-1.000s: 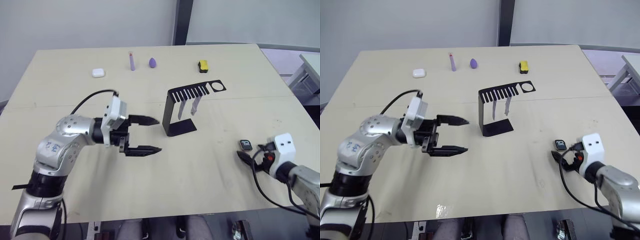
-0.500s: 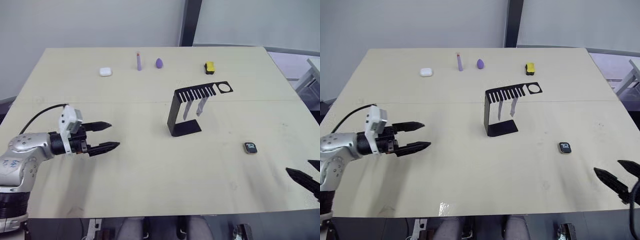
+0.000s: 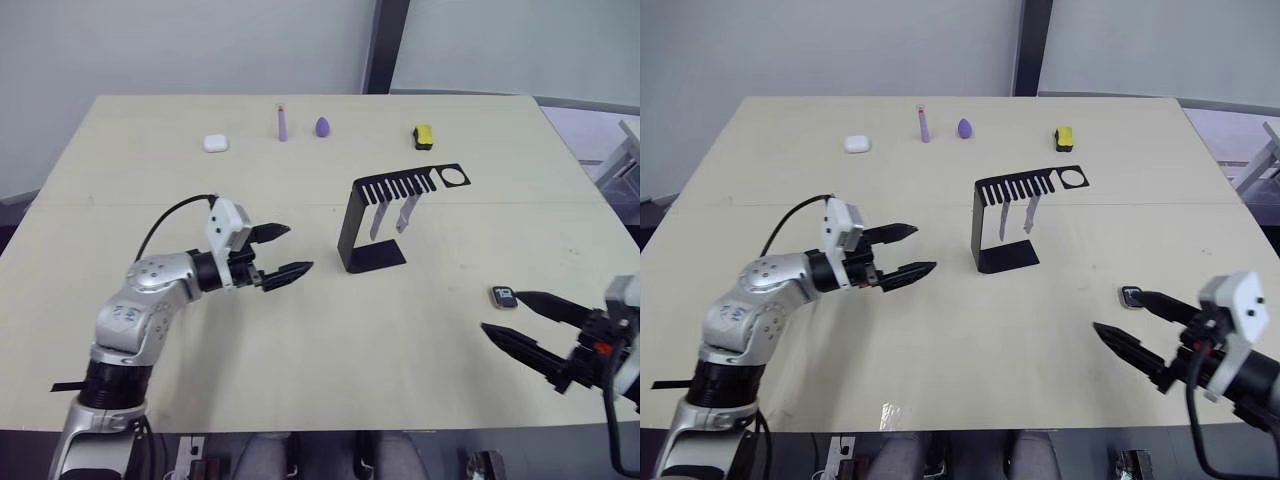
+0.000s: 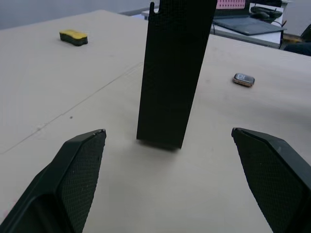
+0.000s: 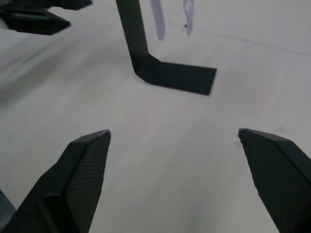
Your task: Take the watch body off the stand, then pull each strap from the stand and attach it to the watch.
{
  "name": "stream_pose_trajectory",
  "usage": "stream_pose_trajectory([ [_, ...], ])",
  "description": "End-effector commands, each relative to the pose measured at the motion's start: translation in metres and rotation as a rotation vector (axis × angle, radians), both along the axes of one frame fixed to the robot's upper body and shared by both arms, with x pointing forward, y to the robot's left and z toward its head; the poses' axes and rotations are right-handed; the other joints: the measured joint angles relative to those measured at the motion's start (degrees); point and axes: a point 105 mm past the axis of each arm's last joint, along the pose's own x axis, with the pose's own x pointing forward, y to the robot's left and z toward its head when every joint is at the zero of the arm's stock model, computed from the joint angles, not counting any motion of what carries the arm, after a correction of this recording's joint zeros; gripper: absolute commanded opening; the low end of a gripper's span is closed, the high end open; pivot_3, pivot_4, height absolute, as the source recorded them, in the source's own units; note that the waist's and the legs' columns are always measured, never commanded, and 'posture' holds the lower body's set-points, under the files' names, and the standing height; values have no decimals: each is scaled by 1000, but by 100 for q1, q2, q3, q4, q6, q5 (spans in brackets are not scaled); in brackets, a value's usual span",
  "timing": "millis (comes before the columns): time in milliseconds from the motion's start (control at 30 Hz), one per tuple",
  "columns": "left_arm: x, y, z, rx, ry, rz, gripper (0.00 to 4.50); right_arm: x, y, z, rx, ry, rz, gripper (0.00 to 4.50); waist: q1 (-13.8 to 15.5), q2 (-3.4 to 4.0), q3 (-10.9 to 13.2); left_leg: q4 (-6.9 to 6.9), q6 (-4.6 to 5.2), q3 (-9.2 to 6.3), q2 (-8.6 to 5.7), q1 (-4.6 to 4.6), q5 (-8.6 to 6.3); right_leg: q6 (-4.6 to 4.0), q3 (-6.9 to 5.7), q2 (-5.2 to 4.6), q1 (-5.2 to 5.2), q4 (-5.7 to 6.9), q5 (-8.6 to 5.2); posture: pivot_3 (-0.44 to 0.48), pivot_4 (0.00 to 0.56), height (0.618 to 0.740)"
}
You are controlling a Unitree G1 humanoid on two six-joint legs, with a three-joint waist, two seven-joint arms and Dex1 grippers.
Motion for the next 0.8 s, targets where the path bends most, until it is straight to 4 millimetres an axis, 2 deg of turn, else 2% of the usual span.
stream_pose_trajectory([
  [33, -3, -15, 5, 15, -36, -21, 4500, 5, 20, 6, -4, -41, 38, 4453, -3, 0, 0, 1, -1, 0, 0, 0, 1, 0, -2, 0, 0, 8, 0, 0, 150, 740],
  [300, 4, -39, -1, 21, -44, -22, 4500, 22, 43, 14, 25, -103, 60, 4453, 27, -1, 0, 55, 17, -5, 1, -16, -9, -1, -11, -6, 3, 0, -1, 0, 150, 740],
  [400, 15, -47, -5, 41, -79, 64, 4500, 24, 49, 13, 27, -107, 74, 4453, 30, -2, 1, 60, 23, -6, -1, -19, -14, 0, -14, -9, 5, 0, 0, 0, 150, 740],
  [500, 16, -56, -5, 18, -84, 85, 4500, 25, 53, 12, 30, -106, 84, 4453, 21, -2, 1, 61, 24, -6, 0, -21, -14, 2, -17, -10, 6, 4, 1, 0, 150, 740],
  [800, 35, -55, -7, -12, -78, 214, 4500, 31, 55, 9, 15, -116, 90, 4453, 15, -3, 1, 63, 25, -6, 2, -21, -14, 2, -25, -10, 6, 6, 1, 0, 150, 740],
])
